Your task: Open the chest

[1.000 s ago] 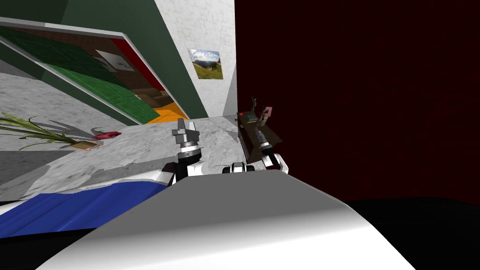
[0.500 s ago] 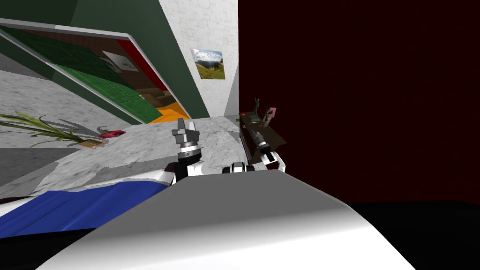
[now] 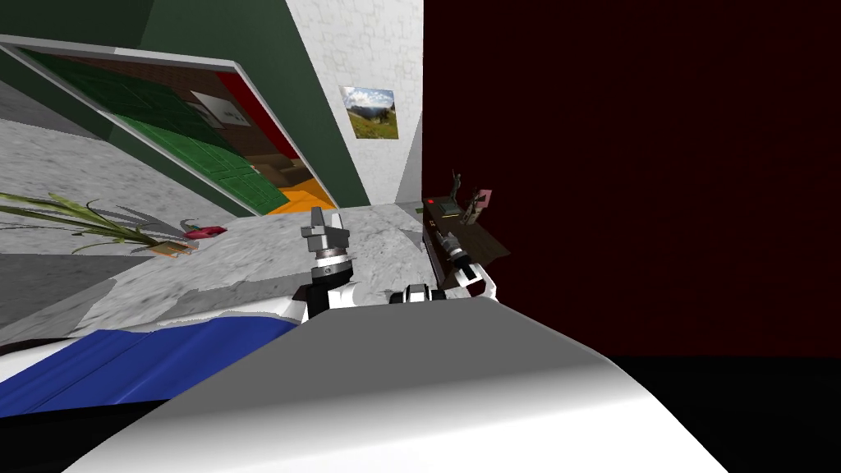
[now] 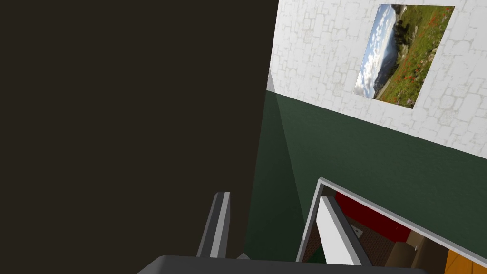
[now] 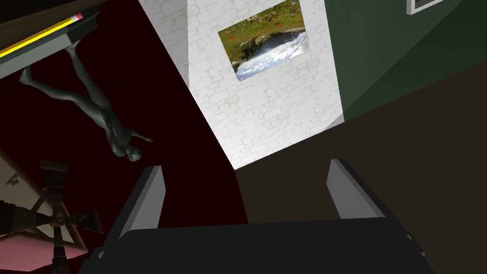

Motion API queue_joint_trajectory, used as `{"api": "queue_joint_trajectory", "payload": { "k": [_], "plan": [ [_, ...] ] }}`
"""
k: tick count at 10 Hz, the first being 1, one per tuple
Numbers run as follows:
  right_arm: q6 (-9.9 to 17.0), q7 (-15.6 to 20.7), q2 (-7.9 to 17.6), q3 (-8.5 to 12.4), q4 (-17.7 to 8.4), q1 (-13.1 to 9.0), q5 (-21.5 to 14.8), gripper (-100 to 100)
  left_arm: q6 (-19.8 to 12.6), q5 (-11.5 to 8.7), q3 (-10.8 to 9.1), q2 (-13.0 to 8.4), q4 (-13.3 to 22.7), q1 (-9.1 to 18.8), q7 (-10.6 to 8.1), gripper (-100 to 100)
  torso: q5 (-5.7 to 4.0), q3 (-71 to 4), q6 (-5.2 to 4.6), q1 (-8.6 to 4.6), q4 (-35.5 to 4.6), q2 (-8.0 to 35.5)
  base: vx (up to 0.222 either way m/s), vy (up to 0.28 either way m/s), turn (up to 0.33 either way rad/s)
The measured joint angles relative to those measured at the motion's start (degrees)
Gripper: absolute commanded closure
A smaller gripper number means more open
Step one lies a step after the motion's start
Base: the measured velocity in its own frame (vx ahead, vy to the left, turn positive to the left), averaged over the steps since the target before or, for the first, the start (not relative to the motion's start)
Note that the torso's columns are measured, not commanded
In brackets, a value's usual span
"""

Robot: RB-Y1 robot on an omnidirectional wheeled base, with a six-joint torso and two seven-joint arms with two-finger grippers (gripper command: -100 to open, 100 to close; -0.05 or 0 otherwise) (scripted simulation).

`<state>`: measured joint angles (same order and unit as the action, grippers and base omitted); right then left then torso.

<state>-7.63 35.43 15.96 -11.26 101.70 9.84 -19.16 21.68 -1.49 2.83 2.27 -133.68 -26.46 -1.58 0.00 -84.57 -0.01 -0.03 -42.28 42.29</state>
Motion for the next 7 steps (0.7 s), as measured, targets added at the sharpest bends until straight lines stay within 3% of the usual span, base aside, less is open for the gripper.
{"api": "queue_joint_trajectory", "payload": {
  "k": [7],
  "plan": [
    [4.97, 11.68, 2.49, -2.79, -8.98, -5.57, -5.45, -100, 0.00, 0.00, 0.00, 0.00, 0.00, 0.00, 0.00, 0, 0.00, 0.00, 0.02, 0.02, 0.00, -0.03, 0.043, 0.052, 0.037]
  ]
}}
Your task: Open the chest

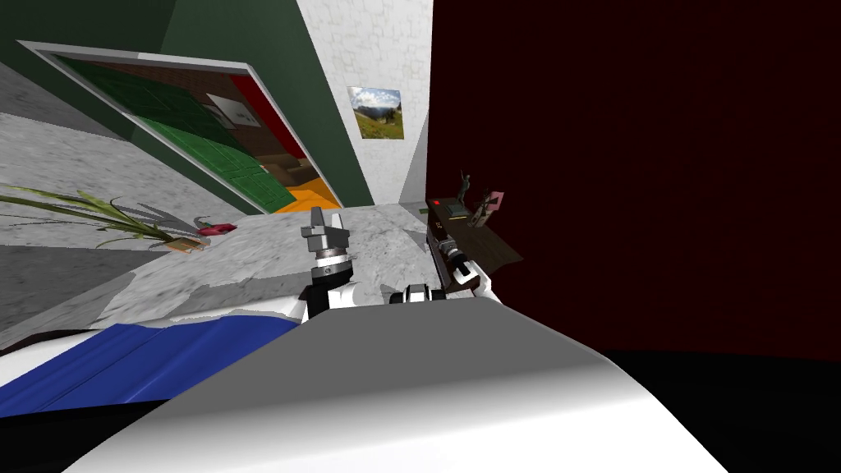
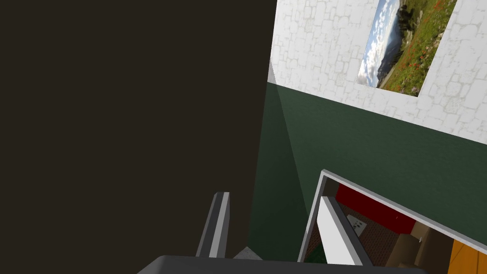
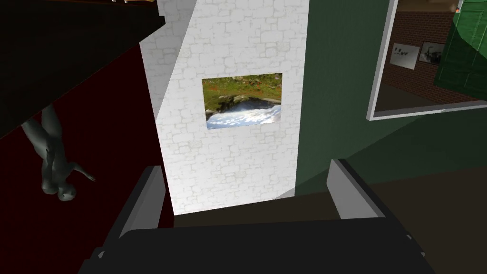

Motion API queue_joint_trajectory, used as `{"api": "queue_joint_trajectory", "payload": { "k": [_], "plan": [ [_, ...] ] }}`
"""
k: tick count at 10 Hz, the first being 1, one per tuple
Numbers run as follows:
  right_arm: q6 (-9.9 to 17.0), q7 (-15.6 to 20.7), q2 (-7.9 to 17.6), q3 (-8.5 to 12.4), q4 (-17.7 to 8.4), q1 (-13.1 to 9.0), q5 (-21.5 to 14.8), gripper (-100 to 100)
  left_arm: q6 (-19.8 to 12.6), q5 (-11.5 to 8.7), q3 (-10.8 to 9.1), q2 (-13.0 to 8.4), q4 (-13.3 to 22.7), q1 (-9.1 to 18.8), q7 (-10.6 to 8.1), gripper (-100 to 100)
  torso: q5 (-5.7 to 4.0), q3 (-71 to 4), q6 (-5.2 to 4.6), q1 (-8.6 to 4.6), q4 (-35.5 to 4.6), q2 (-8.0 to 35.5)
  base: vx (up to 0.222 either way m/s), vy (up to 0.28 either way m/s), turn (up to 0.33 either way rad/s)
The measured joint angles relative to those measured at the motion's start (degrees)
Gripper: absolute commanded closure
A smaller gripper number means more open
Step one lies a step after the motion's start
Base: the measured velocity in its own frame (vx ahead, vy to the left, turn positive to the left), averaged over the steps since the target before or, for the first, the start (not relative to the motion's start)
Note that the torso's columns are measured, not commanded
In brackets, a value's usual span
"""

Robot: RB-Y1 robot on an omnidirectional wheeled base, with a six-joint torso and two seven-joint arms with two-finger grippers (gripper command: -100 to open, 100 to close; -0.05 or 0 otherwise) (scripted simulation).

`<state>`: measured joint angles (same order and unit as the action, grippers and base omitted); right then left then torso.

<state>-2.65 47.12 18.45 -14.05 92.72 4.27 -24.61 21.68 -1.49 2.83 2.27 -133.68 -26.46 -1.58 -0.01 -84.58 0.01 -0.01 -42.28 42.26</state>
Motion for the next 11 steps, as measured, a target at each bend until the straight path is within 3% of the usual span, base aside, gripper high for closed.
{"api": "queue_joint_trajectory", "payload": {
  "k": [3, 11],
  "plan": [
    [3.10, 4.79, 1.36, -1.43, -2.73, -2.34, -1.84, -100, 0.00, 0.00, 0.00, 0.00, 0.00, 0.00, 0.00, 0, 0.02, 0.03, -0.02, 0.03, -0.01, 0.05, 0.040, 0.065, 0.041],
    [8.27, 17.84, 3.94, -4.00, -14.36, -8.86, -7.72, -100, 0.00, 0.00, 0.00, 0.00, 0.00, 0.00, 0.00, 0, 0.01, 0.02, -0.02, -0.01, -0.01, 0.04, 0.041, 0.049, 0.036]
  ]
}}
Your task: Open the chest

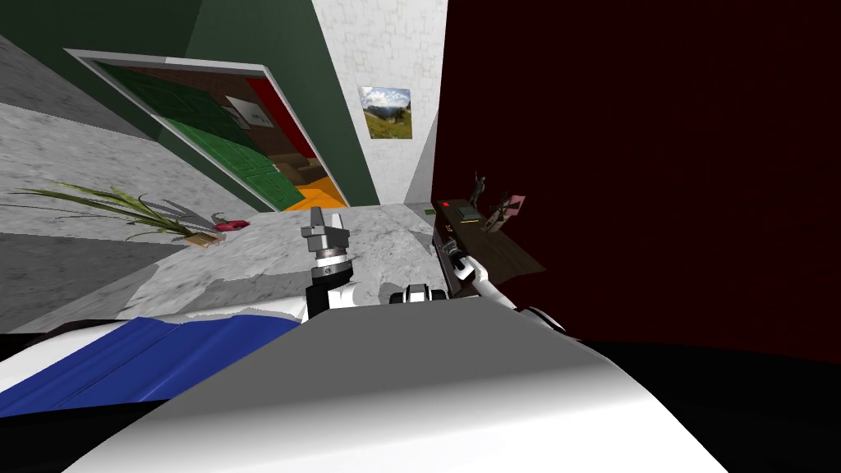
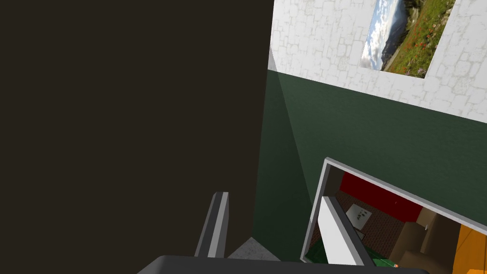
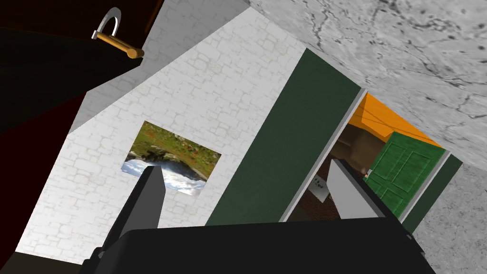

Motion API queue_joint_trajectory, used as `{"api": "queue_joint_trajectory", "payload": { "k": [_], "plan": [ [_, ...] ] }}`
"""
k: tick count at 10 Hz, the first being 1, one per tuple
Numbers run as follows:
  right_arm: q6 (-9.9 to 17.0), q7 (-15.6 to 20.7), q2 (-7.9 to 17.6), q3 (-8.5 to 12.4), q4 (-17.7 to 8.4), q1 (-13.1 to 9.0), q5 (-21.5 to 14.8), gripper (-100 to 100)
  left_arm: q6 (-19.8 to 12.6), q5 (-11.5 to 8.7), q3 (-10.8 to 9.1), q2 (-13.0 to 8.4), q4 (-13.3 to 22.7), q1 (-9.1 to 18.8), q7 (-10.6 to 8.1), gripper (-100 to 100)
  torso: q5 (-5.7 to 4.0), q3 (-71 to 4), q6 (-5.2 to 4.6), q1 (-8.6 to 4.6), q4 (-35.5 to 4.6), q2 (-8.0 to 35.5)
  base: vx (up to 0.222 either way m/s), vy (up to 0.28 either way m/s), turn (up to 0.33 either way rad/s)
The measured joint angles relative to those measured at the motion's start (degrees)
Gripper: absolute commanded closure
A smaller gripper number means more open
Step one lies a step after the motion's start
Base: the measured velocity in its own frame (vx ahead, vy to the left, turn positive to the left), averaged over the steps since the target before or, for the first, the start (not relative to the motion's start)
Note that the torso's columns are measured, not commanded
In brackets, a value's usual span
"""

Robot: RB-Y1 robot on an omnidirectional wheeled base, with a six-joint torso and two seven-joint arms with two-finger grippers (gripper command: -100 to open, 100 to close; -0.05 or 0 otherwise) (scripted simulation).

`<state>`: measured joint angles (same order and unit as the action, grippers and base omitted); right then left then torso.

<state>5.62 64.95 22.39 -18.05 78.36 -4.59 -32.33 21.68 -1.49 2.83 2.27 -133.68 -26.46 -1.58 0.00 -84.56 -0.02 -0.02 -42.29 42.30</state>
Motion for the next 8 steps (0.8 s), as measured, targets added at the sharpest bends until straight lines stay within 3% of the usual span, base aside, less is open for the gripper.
{"api": "queue_joint_trajectory", "payload": {
  "k": [4, 6, 8],
  "plan": [
    [3.60, 6.04, 1.70, -1.71, -4.76, -2.83, -2.52, -100, 0.00, 0.00, 0.00, 0.00, 0.00, 0.00, 0.00, 0, 0.00, 0.00, 0.01, 0.01, 0.00, 0.00, 0.037, 0.047, 0.036],
    [4.05, 9.02, 1.73, -1.62, -8.90, -4.89, -4.47, -100, 0.00, 0.00, 0.00, 0.00, 0.00, 0.00, 0.00, 0, -0.01, -0.01, 0.00, 0.00, 0.01, -0.03, 0.040, 0.040, 0.032],
    [6.10, 11.78, 3.29, -3.01, -10.56, -6.17, -4.91, -100, 0.00, 0.00, 0.00, 0.00, 0.00, 0.00, 0.00, 0, -0.01, 0.01, 0.01, 0.00, 0.00, 0.01, 0.034, 0.039, 0.024]
  ]
}}
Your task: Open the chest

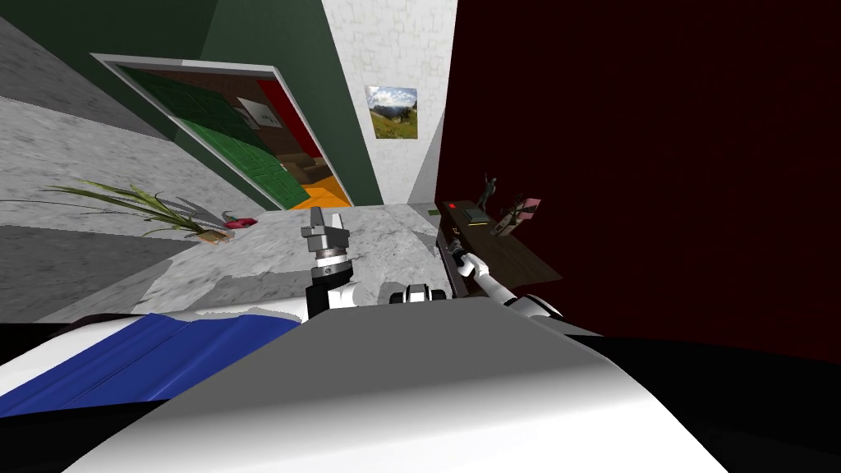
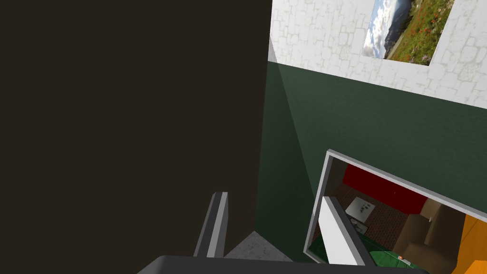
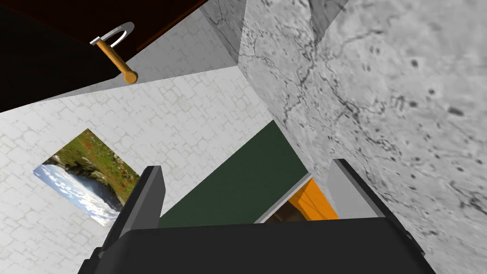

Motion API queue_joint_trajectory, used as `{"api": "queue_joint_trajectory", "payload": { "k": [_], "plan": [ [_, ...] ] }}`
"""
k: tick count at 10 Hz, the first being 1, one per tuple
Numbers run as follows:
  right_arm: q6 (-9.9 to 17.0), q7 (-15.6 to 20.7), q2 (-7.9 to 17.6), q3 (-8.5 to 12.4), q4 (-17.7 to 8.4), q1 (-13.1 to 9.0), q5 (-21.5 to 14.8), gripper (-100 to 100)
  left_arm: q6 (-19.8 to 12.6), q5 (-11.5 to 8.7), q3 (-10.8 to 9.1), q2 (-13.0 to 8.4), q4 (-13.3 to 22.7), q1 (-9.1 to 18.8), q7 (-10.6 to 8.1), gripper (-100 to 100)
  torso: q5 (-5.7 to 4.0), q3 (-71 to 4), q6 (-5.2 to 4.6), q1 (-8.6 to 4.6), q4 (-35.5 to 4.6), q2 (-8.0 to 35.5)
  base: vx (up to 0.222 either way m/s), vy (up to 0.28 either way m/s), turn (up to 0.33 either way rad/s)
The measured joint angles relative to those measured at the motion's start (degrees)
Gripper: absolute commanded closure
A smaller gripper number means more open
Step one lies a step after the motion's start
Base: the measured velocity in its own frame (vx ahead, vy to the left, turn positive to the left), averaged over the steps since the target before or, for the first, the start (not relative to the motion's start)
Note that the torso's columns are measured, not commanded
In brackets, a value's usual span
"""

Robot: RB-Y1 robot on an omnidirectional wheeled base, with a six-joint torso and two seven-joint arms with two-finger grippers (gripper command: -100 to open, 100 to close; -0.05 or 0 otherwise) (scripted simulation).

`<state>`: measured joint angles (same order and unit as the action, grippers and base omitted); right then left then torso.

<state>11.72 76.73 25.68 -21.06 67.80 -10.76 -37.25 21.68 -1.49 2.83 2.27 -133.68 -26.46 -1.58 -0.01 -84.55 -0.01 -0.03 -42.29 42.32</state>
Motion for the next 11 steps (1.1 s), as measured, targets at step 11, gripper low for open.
{"api": "queue_joint_trajectory", "payload": {
  "k": [11],
  "plan": [
    [6.84, 14.67, 4.99, -3.30, -13.71, -7.78, -7.13, -100, 0.00, 0.00, 0.00, 0.00, 0.00, 0.00, 0.00, 0, 0.00, 0.01, 0.01, 0.00, -0.01, 0.01, 0.037, 0.042, 0.031]
  ]
}}
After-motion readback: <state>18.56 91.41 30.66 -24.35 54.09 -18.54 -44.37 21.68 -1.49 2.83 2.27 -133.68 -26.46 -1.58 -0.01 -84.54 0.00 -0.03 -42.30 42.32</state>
